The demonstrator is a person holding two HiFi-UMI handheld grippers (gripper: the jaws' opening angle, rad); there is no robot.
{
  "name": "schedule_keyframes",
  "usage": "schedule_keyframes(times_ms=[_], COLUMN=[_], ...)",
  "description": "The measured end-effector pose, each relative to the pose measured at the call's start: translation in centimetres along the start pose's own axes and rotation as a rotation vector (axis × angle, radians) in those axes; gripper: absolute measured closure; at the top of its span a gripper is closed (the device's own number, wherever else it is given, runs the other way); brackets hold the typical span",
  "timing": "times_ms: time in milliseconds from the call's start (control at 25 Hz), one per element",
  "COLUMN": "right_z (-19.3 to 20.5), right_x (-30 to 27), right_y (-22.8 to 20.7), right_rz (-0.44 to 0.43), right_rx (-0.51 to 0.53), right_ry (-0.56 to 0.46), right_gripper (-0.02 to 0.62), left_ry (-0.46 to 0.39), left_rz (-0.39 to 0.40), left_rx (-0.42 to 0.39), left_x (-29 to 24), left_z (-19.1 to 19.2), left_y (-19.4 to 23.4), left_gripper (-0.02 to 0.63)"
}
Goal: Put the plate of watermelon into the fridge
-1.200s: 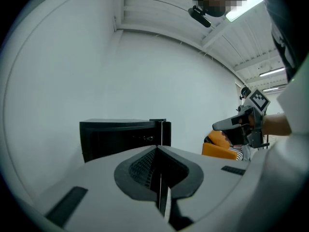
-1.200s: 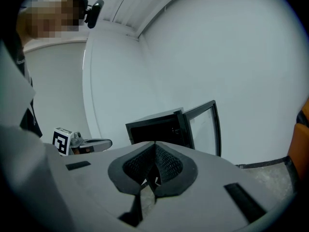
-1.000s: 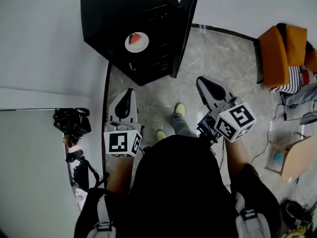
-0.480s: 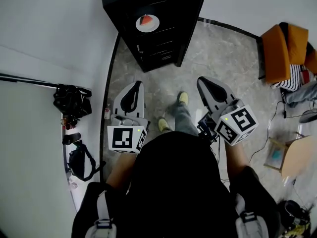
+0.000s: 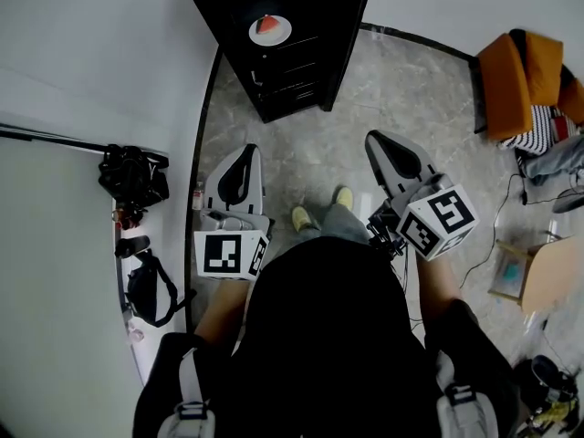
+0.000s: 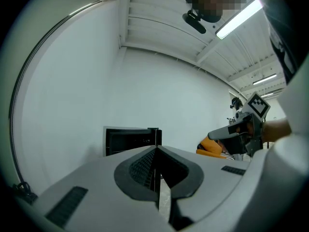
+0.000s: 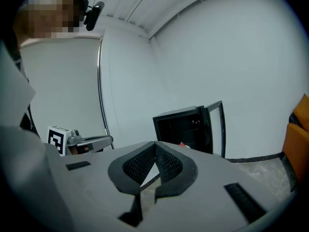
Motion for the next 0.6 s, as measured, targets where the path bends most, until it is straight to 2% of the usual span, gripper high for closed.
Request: schedule_keyframes(times_ms=[280,600], right_z=[0.2,1.0], right_x=[0.9,5.8], right_y=[-1.1,-4.7], right_rz=[-0.017,-0.027], right_rx=[0.009,-0.015], right_ry=[0.013,0.000], right_gripper=[0.583,0.583], left_ry=[0.004,0.035], left_rz=[-0.011,-0.009], left_rx=[0.002,0.000], left_x=[-0.2,-0.7], left_z=[-0.2,-0.5], left_y=[-2.2,-8.0], left_gripper=[0.597,0.597])
Point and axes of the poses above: the fingertips, and each gripper's own axes: x backward along the fingers, y to its left, z out of its underside, the point moved 7 cm from there along x, backward along the fingers, and after that the axes turned 12 degrees about y, right-handed, at the moved point
